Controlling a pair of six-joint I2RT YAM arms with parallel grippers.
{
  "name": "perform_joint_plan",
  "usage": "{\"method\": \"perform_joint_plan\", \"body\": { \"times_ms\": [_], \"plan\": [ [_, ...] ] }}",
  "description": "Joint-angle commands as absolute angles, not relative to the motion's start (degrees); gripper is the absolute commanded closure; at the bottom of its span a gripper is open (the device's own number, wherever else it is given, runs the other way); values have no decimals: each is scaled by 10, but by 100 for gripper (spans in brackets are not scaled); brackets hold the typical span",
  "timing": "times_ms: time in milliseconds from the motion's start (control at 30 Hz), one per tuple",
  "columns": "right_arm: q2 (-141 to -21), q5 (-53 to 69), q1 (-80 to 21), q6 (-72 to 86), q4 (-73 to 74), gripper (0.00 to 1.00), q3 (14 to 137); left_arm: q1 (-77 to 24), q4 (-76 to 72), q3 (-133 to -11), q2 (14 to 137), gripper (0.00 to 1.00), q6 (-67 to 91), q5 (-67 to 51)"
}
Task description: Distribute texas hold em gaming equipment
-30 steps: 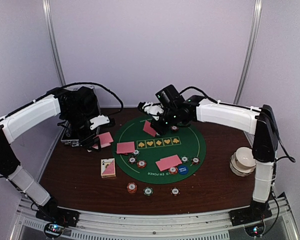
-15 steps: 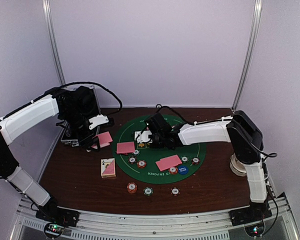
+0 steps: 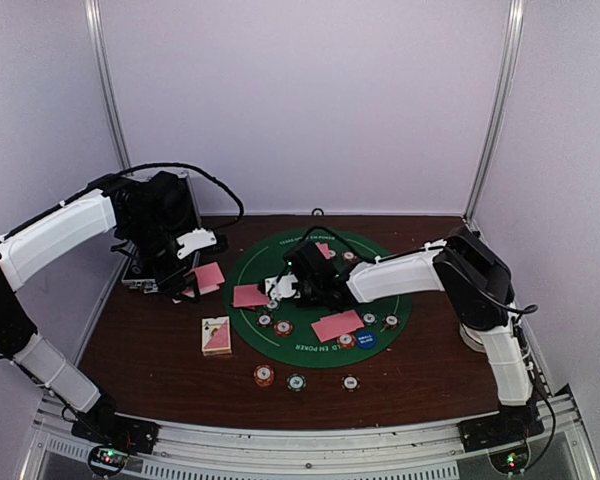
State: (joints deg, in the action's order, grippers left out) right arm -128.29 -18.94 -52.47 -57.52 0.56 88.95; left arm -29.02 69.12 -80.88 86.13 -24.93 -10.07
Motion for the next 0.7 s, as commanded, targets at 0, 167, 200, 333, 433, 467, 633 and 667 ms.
{"method": "perform_joint_plan", "body": {
  "times_ms": [0,167,200,333,433,467,633,667],
  "plan": [
    [-1276,-189,-541,-553,-9,100,860,-287,692,-814,849,100,-253,-103],
    [-1276,-214,-547,-530,-9,73,849,-287,692,-820,851,100,-252,-106],
    [-1276,-223,-548,-526,-10,65,849,-287,692,-821,851,100,-251,-105],
    [-1262,-253,-548,-510,-41,30,835,-287,694,-822,851,100,-250,-108],
    [-1234,-278,-549,-492,-95,1,814,-287,694,-823,852,100,-250,-108],
    [-1223,-290,-549,-479,-118,0,807,-287,695,-825,852,100,-250,-108],
    [-1174,-397,-565,-451,-267,1,777,-287,697,-830,852,100,-251,-106],
    [-1168,-432,-569,-448,-296,1,778,-287,697,-832,852,100,-251,-105]
  ]
}}
